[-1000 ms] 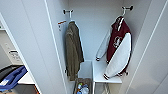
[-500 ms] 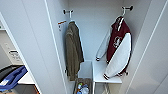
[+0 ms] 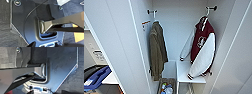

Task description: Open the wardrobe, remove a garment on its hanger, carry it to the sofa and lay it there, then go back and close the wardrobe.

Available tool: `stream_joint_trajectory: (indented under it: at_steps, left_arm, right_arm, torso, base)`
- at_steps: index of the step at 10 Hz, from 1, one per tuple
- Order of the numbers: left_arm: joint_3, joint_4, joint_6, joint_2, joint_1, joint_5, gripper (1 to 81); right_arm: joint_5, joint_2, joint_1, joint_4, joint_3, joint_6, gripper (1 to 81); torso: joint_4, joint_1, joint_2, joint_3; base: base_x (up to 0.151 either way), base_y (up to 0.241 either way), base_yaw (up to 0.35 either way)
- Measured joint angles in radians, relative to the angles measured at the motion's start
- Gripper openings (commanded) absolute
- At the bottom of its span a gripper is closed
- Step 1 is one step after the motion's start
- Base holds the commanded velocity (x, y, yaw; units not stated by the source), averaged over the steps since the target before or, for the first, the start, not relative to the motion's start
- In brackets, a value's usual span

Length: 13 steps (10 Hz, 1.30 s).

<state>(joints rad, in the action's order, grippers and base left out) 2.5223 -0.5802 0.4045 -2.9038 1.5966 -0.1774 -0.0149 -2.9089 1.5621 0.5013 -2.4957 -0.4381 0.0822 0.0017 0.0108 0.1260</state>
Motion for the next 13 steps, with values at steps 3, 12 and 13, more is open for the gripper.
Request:
stream_joint_trajectory:
  at_steps: [3, 12, 13]
  left_arm:
    - [0.0, 0.0, 0.0, -0.001, 0.015, 0.001, 81.1]
    - [0.001, -0.001, 0.0, -0.002, 0.009, -0.002, 81.1]
    - [0.001, -0.002, 0.0, -0.002, 0.008, -0.003, 81.1]
  right_arm:
    - [-0.002, -0.009, 0.008, -0.001, 0.0, -0.001, 81.1]
    - [0.007, -0.03, 0.003, 0.001, -0.037, -0.002, 81.1]
    - [0.007, -0.031, 0.003, 0.0, -0.038, -0.002, 81.1]
  torso:
    - [0.0, -0.002, 0.001, -0.001]
    - [0.0, -0.002, 0.001, -0.001]
    - [0.0, -0.002, 0.001, -0.001]
  base:
    - [0.083, 0.0, 0.0]
    - [0.087, 0.0, 0.0]
    - [0.089, 0.0, 0.0]
